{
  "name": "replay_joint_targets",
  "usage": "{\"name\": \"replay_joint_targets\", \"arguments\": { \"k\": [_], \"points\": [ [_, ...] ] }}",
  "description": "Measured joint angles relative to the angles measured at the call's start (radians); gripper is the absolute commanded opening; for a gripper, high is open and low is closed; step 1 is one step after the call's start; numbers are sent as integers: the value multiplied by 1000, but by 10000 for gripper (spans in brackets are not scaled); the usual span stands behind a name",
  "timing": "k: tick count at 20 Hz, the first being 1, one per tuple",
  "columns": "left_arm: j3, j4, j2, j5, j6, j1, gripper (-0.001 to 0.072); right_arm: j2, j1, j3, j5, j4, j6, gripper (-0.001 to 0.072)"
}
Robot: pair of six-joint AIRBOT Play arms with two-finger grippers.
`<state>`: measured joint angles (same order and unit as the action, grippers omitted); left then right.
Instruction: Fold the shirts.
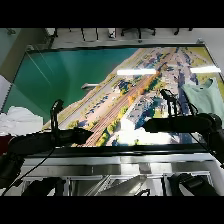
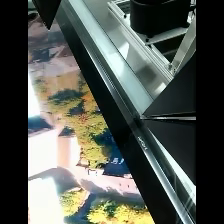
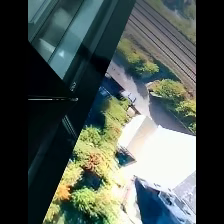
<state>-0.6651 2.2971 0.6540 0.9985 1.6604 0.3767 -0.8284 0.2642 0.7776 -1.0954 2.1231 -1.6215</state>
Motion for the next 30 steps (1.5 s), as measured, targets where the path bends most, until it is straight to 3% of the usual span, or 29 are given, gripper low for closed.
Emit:
{"name": "replay_joint_targets", "arguments": {
  "k": [3, 5, 6, 7, 11, 14, 19, 26, 27, 28, 29, 30],
  "points": [
    [-7, -27, 0, -3, -3, -11, 21, 0, 0, 0, 1, 2, 0, 20],
    [-39, -148, 0, 12, -38, -47, 25, 0, 0, 0, 1, 3, 0, 20],
    [-63, -248, 0, 30, -66, -77, 267, 0, 0, 0, 1, 2, 0, 20],
    [-90, -368, 2, 51, -92, -115, 685, 0, 0, 0, 1, 3, 0, 20],
    [-158, -785, 76, 152, -146, -342, 711, -1, 0, 0, 1, 2, 0, 20],
    [-175, -930, 199, 138, -136, -539, 710, -2, 0, 0, 1, 2, 0, 20],
    [-192, -1017, 446, -10, -106, -794, 711, -2, 0, 0, 1, 1, 0, 20],
    [-357, -1033, 758, -107, -97, -932, 696, -3, 0, 0, 1, 1, 1, 20],
    [-387, -1033, 795, -111, -97, -930, 435, -3, 0, 0, 0, 1, 1, 20],
    [-414, -1034, 827, -113, -97, -925, 104, -3, 0, 0, 1, 1, 1, 20],
    [-437, -1034, 854, -112, -97, -921, 21, -3, 0, 0, 0, 2, 1, 20],
    [-460, -1038, 877, -106, -95, -915, 21, -3, 0, 0, 0, 2, 1, 20]
  ]
}}
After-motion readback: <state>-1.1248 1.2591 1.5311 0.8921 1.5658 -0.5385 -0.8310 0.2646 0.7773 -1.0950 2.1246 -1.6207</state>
